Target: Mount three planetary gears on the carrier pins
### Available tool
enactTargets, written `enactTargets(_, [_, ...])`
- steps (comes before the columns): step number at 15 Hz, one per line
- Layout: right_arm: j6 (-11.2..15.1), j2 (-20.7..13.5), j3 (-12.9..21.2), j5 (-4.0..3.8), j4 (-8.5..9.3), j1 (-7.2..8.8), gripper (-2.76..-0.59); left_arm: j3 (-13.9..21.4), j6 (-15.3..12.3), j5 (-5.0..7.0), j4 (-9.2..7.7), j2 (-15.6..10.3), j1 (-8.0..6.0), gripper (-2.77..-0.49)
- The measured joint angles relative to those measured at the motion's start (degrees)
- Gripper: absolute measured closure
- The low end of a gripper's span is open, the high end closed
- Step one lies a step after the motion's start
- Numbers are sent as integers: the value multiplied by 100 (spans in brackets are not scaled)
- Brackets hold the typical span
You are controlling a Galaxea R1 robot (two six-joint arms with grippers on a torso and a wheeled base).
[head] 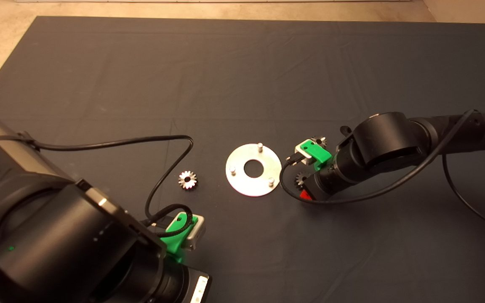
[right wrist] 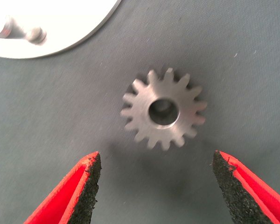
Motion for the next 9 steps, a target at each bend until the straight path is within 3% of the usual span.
enactTargets(9, [-166,25,-339,-2,-113,-30,-176,0,0,0,0,-2,0,-118])
